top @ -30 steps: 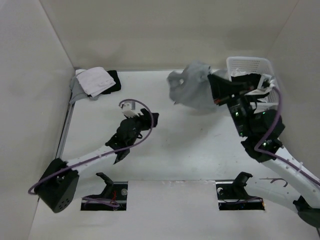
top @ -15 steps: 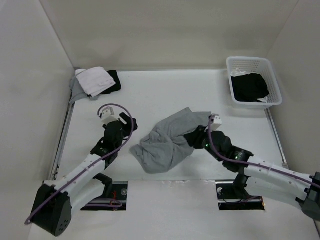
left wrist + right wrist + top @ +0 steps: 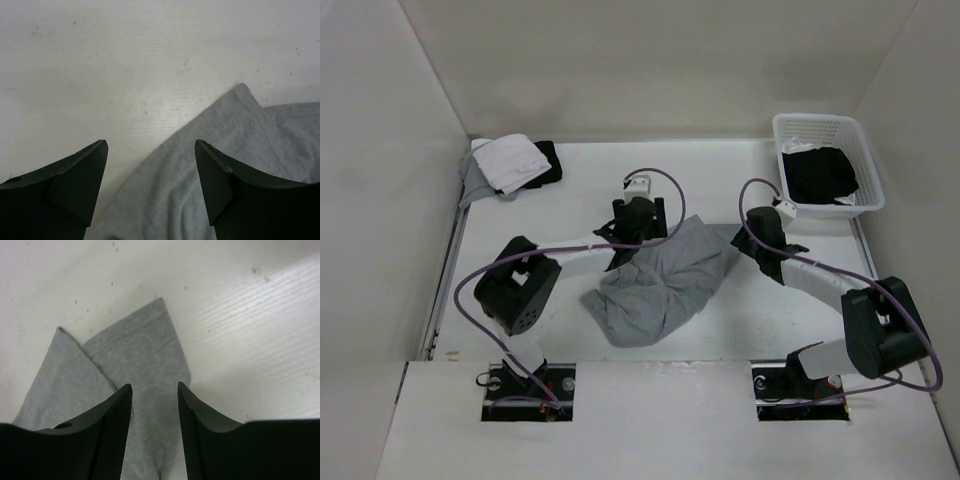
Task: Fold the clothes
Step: Flatten the tank top out
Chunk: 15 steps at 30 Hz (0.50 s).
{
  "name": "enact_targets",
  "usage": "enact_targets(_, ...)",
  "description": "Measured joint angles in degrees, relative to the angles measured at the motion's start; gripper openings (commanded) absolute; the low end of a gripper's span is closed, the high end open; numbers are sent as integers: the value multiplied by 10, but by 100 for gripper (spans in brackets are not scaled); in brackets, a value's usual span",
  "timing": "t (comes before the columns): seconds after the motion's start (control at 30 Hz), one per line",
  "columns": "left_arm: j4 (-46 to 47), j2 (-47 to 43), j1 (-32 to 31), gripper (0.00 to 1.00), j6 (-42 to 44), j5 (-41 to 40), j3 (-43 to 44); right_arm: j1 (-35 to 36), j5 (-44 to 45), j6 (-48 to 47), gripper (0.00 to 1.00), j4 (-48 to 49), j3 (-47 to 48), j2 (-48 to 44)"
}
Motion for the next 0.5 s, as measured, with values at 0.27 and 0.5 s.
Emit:
enact_targets(0.27,-17,192,17,66,58,102,203,-32,-9,-14,43,5,86,124)
enact_targets(0.5,-61,284,6,56,112,174,317,-50,-37,-21,42,-13,136,150)
